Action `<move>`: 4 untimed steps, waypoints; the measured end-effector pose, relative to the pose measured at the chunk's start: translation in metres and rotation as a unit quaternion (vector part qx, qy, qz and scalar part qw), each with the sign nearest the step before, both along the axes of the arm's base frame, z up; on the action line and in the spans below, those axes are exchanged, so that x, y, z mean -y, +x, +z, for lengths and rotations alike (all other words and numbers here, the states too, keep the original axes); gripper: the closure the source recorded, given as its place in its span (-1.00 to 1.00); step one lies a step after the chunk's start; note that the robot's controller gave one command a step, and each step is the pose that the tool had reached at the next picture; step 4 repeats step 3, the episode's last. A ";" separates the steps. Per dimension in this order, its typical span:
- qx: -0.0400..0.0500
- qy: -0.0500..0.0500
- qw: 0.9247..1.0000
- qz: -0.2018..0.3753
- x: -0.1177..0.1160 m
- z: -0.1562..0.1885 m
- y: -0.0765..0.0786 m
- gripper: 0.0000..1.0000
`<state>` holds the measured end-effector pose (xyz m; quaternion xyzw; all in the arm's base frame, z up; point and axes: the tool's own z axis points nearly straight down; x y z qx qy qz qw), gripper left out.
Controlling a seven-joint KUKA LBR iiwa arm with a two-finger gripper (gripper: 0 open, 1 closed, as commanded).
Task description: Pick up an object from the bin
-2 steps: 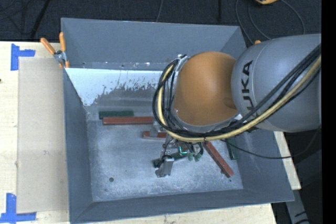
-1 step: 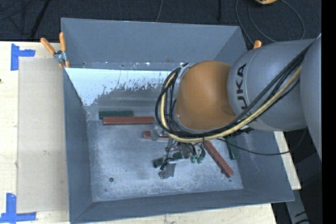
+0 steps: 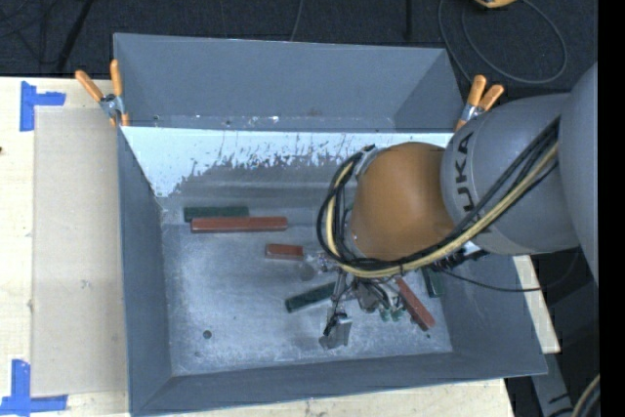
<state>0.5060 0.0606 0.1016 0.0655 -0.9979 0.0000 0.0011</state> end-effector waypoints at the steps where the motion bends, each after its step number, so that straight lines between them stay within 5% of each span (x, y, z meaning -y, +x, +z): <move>1: 0.001 0.000 0.999 0.039 0.024 -0.032 0.018 1.00; 2: 0.001 0.001 0.999 0.039 0.024 -0.032 0.018 1.00; 3: 0.002 0.000 0.999 0.051 0.051 0.107 0.046 1.00; 4: 0.002 0.000 0.999 0.051 0.051 0.107 0.046 1.00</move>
Offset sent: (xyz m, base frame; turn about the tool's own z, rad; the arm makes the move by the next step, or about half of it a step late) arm 0.0000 0.0000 0.0000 0.0000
